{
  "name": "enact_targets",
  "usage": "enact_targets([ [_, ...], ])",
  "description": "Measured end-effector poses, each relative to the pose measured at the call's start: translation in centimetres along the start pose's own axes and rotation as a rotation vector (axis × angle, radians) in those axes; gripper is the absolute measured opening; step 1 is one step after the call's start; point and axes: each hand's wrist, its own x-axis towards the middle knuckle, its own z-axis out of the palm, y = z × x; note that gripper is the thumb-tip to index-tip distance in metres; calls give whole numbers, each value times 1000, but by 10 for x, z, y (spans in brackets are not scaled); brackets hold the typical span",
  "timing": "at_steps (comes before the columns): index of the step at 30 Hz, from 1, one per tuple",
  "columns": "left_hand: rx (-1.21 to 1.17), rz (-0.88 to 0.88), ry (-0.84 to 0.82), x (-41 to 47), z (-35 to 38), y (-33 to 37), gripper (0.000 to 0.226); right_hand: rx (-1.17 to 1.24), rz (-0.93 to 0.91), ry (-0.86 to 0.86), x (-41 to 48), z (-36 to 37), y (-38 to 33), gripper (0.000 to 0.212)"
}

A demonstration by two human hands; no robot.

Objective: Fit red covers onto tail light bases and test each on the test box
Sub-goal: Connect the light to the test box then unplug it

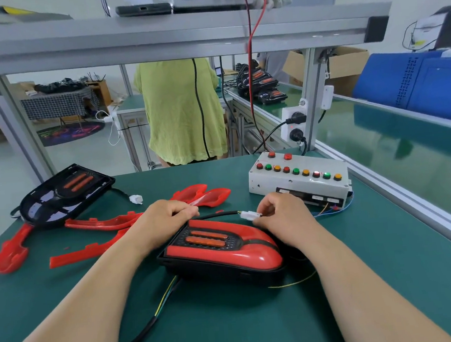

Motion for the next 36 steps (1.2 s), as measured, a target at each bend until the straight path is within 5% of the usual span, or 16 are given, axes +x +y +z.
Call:
enact_targets([
  [9, -30, -19, 18, 4, 4, -4, 35, 49, -45, 135, 1, 1, -5, 22],
  [14, -28, 5, 28, 4, 5, -5, 37, -254, -167, 231, 14, -3, -16, 32],
  [20, -21, 25, 36, 6, 5, -5, 39, -502, -98, 117, 30, -15, -16, 51],
  [36, -16, 27, 41, 4, 5, -1, 40, -552, -126, -3, 42, -6, -26, 59],
])
